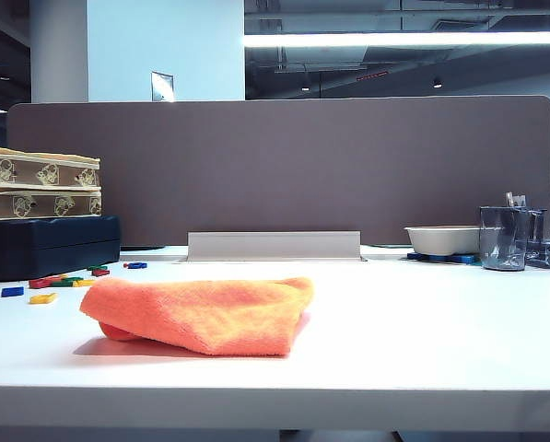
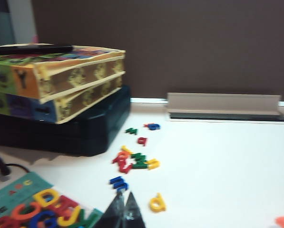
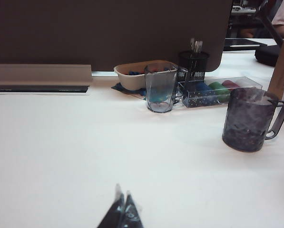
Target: Use an orange cloth to wipe the letter magnets on the table away for a distance.
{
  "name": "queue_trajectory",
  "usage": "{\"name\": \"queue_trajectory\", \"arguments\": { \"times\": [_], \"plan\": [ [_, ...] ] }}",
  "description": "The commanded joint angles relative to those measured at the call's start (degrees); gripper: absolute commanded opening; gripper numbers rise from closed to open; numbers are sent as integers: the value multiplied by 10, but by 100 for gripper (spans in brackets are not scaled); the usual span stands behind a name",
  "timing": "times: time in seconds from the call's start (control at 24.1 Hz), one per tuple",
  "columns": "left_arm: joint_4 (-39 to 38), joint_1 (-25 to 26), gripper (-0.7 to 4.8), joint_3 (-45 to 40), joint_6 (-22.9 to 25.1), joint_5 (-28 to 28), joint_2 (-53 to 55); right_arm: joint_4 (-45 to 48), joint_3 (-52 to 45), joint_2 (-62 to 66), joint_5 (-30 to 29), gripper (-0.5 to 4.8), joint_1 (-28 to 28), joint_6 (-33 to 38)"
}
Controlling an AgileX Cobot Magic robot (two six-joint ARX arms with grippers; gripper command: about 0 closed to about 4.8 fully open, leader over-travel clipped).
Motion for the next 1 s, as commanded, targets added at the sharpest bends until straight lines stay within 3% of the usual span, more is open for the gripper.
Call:
{"name": "queue_trajectory", "arguments": {
  "times": [0.04,0.54,1.0],
  "plan": [
    [2,13,-5,2,1,3,1,7,-10,-2,0,-1,2,-1],
    [2,16,-5,2,1,3,1,-20,-60,-2,0,-1,78,-1],
    [2,16,-5,2,1,3,1,-24,-60,-2,0,-1,37,-1]
  ]
}}
